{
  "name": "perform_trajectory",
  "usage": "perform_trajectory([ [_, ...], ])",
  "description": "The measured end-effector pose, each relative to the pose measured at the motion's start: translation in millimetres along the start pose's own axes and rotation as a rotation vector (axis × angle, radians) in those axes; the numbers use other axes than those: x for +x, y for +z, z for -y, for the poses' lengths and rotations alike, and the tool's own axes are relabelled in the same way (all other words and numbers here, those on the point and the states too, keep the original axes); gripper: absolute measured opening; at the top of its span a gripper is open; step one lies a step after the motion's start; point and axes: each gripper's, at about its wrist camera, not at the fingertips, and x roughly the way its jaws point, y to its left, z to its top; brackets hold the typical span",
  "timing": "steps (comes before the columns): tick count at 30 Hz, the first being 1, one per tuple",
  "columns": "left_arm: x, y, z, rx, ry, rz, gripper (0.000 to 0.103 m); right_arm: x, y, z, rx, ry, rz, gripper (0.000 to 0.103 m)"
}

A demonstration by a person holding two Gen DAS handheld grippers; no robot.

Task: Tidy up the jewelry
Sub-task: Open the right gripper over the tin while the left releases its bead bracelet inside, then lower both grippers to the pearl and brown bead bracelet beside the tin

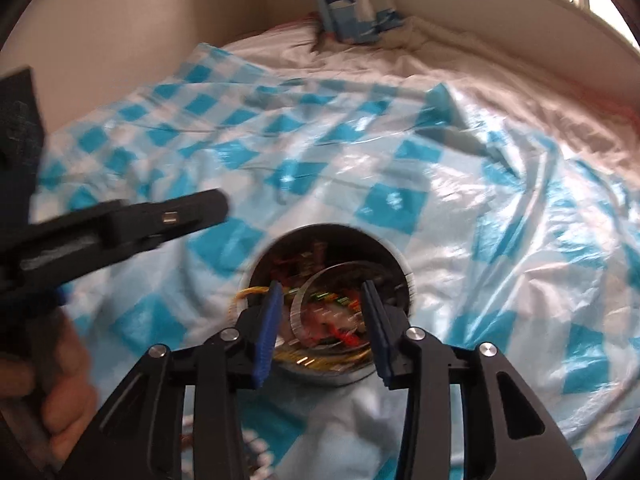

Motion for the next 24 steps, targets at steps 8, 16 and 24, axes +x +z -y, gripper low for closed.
perform_trajectory([
  [8,0,0,0,-0.003,0.001,0.002,0.035,-10,-9,-16,-0.03,0.142,-0.032,0.031],
  [16,0,2,-2,0.004,0.0,-0.003,0.036,22,-4,0,0.043,-0.042,-0.048,0.032],
  [24,-2,-13,-1,0.136,0.052,-0.176,0.036,-12,-5,0,0.037,-0.028,0.01,0.048],
])
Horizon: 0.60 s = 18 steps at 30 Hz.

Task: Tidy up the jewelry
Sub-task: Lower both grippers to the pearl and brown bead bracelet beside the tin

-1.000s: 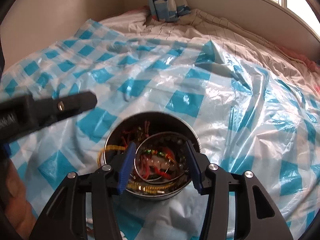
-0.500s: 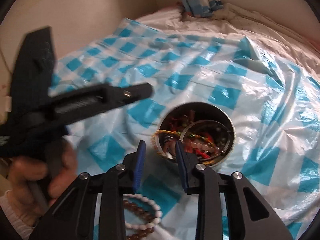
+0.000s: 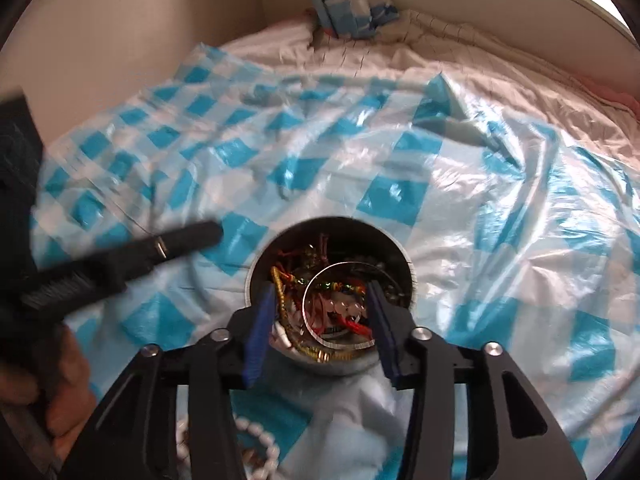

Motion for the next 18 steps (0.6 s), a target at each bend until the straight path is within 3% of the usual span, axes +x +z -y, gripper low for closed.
perform_trajectory([
  [4,11,-27,6,0.127,-0.017,-0.166,0.036,-28,-18,5,0.01,-0.007,-0.031,0.049],
  [6,14,-41,14,0.179,-0.024,-0.202,0.036,-33,-41,10,0.034,-0.043,-0.072,0.049],
  [9,17,-54,26,0.242,-0.007,-0.229,0.036,-32,-63,13,0.056,-0.058,-0.126,0.049],
  [18,10,-66,23,0.223,0.012,-0.212,0.035,-37,-73,-8,0.023,-0.023,-0.158,0.049],
])
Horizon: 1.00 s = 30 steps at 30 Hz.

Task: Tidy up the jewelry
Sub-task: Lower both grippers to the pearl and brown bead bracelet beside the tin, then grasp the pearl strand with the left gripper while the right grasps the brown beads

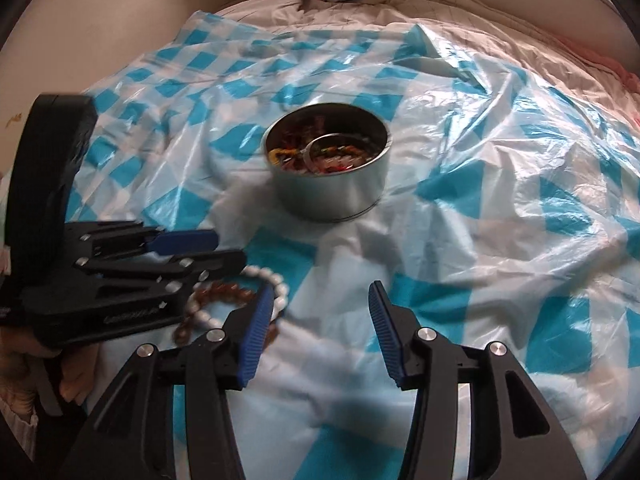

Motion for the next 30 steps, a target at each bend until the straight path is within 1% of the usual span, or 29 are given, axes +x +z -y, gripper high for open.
perform_trajectory([
  [4,0,-3,7,0.027,0.013,0.005,0.036,1,-9,-12,-0.03,0.027,-0.034,0.049],
  [7,-1,-6,12,0.052,0.032,0.005,0.036,2,-11,-21,-0.05,0.026,-0.047,0.049],
  [9,-2,-9,13,0.059,0.048,0.009,0.035,9,-12,-29,-0.08,0.04,-0.083,0.049],
  [10,-5,-10,11,0.059,0.103,0.022,0.029,14,-15,-36,-0.113,0.026,-0.106,0.049],
  [11,-7,-10,9,0.05,0.138,0.035,0.025,17,-16,-39,-0.13,0.003,-0.12,0.049],
  [12,-10,-10,4,0.029,0.156,0.047,0.025,19,-17,-40,-0.141,-0.019,-0.126,0.051],
  [14,-16,-10,-6,-0.026,0.153,0.062,0.024,17,-17,-37,-0.149,-0.104,-0.12,0.055],
  [15,-18,-10,-9,-0.037,0.152,0.07,0.024,15,-17,-32,-0.135,-0.134,-0.117,0.055],
  [16,-19,-10,-9,-0.04,0.151,0.078,0.024,14,-16,-27,-0.111,-0.144,-0.115,0.055],
  [17,-20,-10,-8,-0.039,0.141,0.085,0.024,12,-16,-21,-0.082,-0.127,-0.111,0.055],
  [19,-20,-10,-4,-0.023,0.134,0.084,0.024,10,-15,-17,-0.063,-0.111,-0.099,0.055],
  [21,-14,-11,2,0.009,0.139,0.064,0.024,12,-13,-21,-0.07,-0.092,-0.089,0.055],
  [23,-7,-10,6,0.036,0.148,0.046,0.024,19,-11,-28,-0.086,-0.073,-0.097,0.055],
  [25,-3,-11,12,0.064,0.166,0.039,0.024,28,-10,-37,-0.118,-0.072,-0.105,0.055],
  [26,-2,-11,15,0.082,0.171,0.034,0.021,31,-9,-40,-0.134,-0.071,-0.105,0.049],
  [27,-1,-12,18,0.101,0.174,0.027,0.015,32,-9,-42,-0.143,-0.065,-0.107,0.04],
  [28,-1,-12,20,0.109,0.172,0.023,0.007,33,-11,-43,-0.145,-0.061,-0.109,0.034],
  [29,-3,-13,22,0.116,0.167,0.025,0.007,33,-11,-40,-0.134,-0.084,-0.108,0.019],
  [30,-4,-13,23,0.115,0.163,0.029,0.007,32,-12,-35,-0.116,-0.097,-0.109,0.012],
])
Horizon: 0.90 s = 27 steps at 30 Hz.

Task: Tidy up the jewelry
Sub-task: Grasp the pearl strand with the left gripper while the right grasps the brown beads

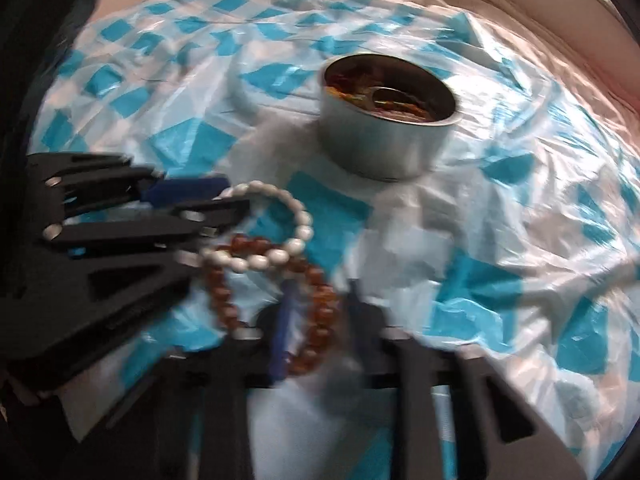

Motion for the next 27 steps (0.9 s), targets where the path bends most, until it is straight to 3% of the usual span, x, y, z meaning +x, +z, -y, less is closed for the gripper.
perform_trajectory([
  [5,-1,1,-2,-0.035,-0.013,0.01,0.008,-5,-3,24,0.11,-0.021,0.02,0.013],
  [6,-1,1,-3,-0.041,-0.014,0.009,0.008,-6,-3,24,0.115,-0.025,0.022,0.019],
  [8,2,1,-4,-0.049,-0.013,0.006,0.016,-4,-3,20,0.104,-0.016,0.015,0.036],
  [11,6,1,-1,-0.041,-0.019,0.001,0.033,-1,-3,15,0.078,-0.033,0.003,0.038],
  [13,8,1,6,-0.012,0.002,-0.005,0.034,1,-3,16,0.087,-0.024,-0.003,0.038],
  [14,9,0,9,0.007,0.011,-0.01,0.022,1,-3,17,0.089,-0.02,-0.004,0.037],
  [15,8,1,11,0.016,-0.003,-0.013,0.01,1,-4,17,0.089,-0.017,-0.004,0.03],
  [17,3,1,9,0.001,-0.027,-0.001,0.007,1,-4,17,0.088,-0.006,-0.004,0.013],
  [18,-4,1,9,-0.007,-0.03,0.025,0.006,1,-4,18,0.099,0.008,-0.004,0.013],
  [21,-21,3,5,-0.06,-0.075,0.098,0.006,-7,-7,41,0.244,0.145,0.023,0.012],
  [27,-49,3,3,-0.1,-0.129,0.223,0.006,-40,-20,79,0.47,0.393,0.201,0.012],
])
